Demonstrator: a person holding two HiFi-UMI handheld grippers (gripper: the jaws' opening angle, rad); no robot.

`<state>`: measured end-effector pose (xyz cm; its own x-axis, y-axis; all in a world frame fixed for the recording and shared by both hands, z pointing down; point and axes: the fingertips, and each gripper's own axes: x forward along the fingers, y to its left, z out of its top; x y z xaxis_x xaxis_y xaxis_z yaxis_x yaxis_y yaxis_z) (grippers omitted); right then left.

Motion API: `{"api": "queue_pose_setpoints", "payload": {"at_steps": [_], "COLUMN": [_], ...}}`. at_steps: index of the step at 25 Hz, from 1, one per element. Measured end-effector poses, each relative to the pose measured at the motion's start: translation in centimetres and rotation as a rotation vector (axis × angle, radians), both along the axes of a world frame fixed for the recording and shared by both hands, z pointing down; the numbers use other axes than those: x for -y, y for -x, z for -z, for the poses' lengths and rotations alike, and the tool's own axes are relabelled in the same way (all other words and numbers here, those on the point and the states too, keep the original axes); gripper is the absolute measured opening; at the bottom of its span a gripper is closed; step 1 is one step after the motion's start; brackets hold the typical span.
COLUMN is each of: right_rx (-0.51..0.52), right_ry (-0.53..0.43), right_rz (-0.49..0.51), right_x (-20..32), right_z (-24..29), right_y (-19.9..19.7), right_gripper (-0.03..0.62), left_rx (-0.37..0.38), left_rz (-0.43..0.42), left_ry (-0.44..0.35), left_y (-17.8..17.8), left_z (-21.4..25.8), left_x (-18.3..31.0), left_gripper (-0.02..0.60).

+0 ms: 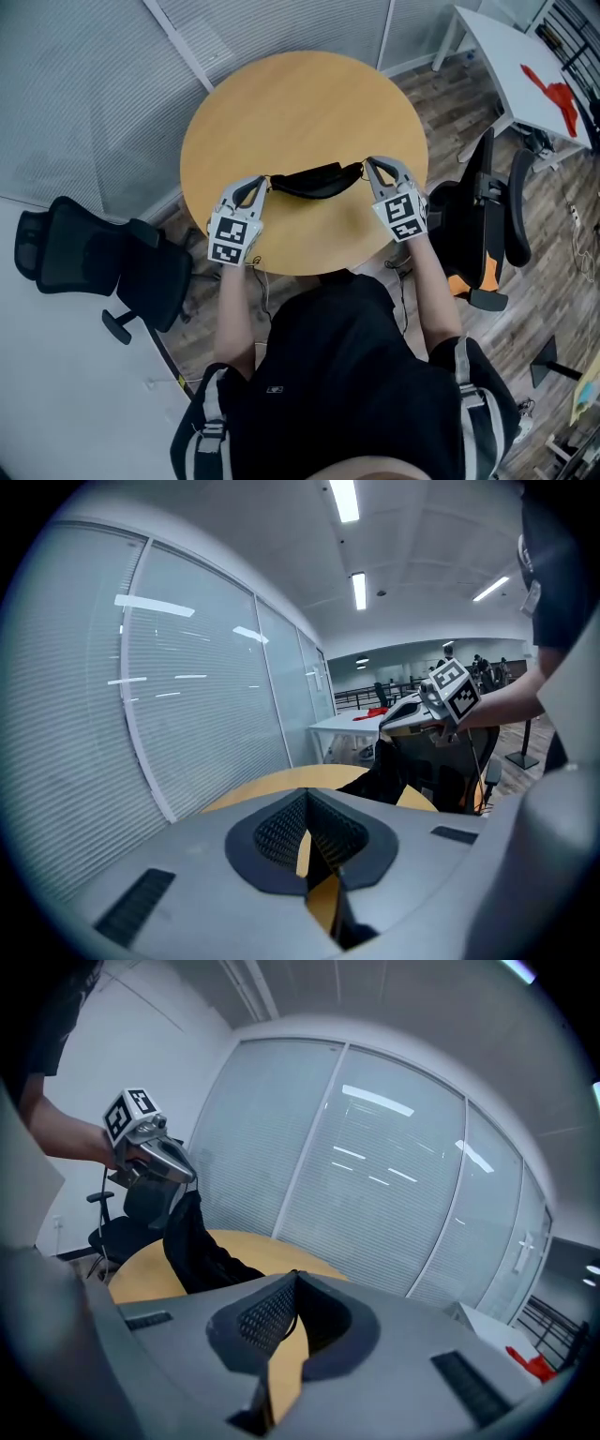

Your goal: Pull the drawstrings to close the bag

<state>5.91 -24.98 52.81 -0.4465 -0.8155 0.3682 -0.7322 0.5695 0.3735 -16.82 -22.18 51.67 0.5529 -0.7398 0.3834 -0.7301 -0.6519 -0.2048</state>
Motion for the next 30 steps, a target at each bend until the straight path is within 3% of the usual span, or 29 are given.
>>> {"api": "queue_pose_setpoints", "payload": {"at_steps": [8, 19, 30], "right_rx": [0.031, -0.004, -0.021], "right_ry": [-0.1, -0.162, -0.152], "right_rz": [0.03, 0.025, 0.001], "right_x": [-1.4, -2.4, -4.1], "right_z": [5.7, 8.0, 7.6], "right_y": [1.4, 1.8, -0.3], "right_gripper": [0.06, 0.06, 0.06], "left_rx": [-0.03, -0.065, -0.072], "left_rz": [0.048, 0.148, 0.202], "left_ry": [-0.085, -0.089, -0.061], "left_y": [1.4, 4.7, 6.9], "left_z": [4.8, 6.2, 5.6], "left_x": [-1.6, -4.3, -6.1], "left_gripper": [0.014, 0.014, 0.014]}}
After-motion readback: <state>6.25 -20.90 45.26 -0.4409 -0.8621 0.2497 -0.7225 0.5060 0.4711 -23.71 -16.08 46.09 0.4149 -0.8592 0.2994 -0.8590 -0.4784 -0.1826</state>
